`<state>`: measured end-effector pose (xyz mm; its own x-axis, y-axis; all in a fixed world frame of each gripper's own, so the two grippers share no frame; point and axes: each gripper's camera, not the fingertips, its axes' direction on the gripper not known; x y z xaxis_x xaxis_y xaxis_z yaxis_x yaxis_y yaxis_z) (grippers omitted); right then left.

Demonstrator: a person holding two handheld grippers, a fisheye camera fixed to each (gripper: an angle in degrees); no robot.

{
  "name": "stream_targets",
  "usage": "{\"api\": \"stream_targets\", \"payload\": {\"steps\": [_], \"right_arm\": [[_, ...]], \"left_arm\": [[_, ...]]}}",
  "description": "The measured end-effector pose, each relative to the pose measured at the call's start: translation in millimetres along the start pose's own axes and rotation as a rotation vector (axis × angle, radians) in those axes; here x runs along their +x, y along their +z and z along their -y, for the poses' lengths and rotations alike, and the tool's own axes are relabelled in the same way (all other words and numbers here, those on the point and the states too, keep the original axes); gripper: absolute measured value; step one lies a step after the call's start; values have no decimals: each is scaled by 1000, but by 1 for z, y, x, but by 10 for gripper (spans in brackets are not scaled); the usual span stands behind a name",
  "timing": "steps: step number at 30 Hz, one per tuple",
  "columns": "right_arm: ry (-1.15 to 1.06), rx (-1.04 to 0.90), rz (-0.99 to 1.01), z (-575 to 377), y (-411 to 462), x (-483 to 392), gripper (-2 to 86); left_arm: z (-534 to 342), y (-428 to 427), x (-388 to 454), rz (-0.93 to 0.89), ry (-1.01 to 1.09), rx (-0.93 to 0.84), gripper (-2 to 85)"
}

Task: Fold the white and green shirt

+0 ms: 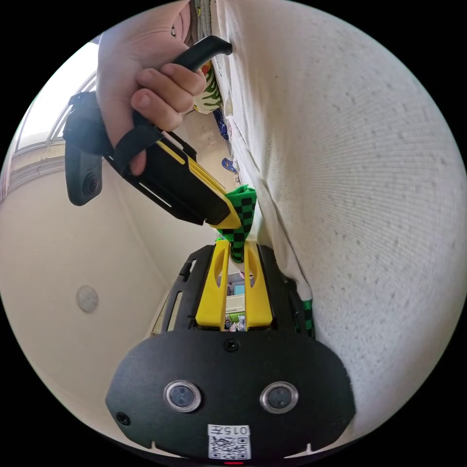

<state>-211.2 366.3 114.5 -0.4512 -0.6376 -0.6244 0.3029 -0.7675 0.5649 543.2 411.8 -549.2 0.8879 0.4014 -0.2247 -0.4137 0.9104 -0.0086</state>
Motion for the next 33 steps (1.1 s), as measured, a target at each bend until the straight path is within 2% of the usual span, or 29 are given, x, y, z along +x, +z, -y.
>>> {"api": "stream_targets", "payload": {"steps": [33], "right_arm": [[-10,-9,-8,-18,-2,-20,-2]], "left_arm": [[-7,25,13,2,2,-1,27]]}}
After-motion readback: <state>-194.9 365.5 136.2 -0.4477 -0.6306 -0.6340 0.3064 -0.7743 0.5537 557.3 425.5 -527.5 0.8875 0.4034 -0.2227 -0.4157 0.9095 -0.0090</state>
